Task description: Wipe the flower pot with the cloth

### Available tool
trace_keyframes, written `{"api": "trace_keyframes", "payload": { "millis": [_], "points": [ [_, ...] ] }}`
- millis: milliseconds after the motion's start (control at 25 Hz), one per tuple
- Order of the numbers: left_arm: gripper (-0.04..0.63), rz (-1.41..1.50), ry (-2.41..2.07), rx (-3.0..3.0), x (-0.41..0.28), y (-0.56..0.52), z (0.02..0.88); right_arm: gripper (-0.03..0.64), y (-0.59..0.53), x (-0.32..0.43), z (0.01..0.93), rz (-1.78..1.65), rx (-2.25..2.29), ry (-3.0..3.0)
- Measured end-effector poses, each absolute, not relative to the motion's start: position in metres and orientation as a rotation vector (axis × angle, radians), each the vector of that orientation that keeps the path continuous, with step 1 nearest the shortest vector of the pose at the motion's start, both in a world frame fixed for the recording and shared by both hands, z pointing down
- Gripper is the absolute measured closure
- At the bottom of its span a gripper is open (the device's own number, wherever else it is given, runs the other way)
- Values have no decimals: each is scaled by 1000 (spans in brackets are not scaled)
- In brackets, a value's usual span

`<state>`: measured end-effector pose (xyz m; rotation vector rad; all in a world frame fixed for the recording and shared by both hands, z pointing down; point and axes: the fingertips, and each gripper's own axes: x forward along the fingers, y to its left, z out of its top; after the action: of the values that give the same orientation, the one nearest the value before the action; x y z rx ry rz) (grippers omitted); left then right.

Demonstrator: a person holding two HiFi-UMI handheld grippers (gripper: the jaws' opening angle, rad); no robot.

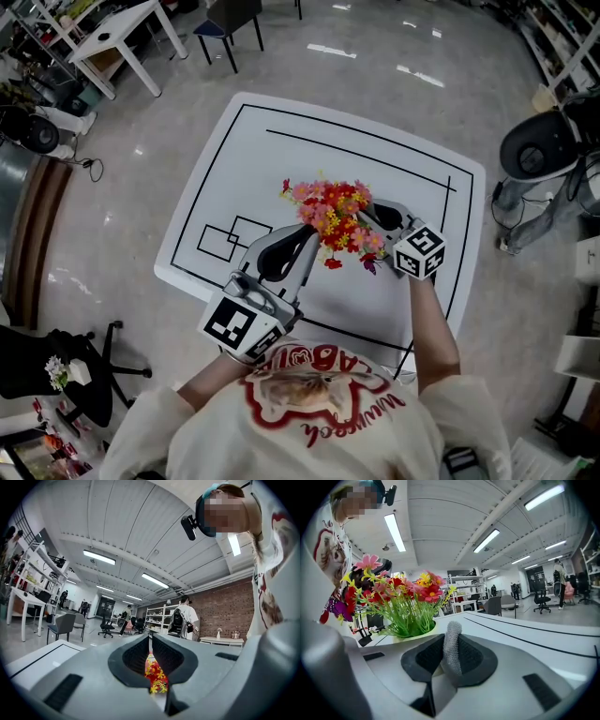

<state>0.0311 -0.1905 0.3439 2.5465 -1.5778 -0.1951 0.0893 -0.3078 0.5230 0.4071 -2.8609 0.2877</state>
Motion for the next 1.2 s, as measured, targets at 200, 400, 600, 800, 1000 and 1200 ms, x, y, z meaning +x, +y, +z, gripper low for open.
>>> {"api": "trace_keyframes", "payload": {
  "millis": [200, 400, 600, 800, 1000, 1200],
  "points": [
    [591, -197, -1564, 2567, 33, -188, 340, 546, -304, 93, 524, 297, 425, -2851],
    [591, -199, -1552, 2565, 32, -184, 342, 546, -298, 97, 524, 289, 447, -2847],
    [591, -216, -1540, 2561, 33, -181, 344, 546, -293, 100, 524, 284, 470, -2844],
    [591, -210, -1535, 2561, 36, -175, 347, 545, -287, 102, 524, 268, 474, -2840],
    [591, -225, -1554, 2550, 32, -168, 348, 546, -284, 103, 525, 252, 496, -2834],
    [591, -247, -1522, 2570, 28, -168, 347, 546, -278, 107, 529, 263, 542, -2817]
  ]
}}
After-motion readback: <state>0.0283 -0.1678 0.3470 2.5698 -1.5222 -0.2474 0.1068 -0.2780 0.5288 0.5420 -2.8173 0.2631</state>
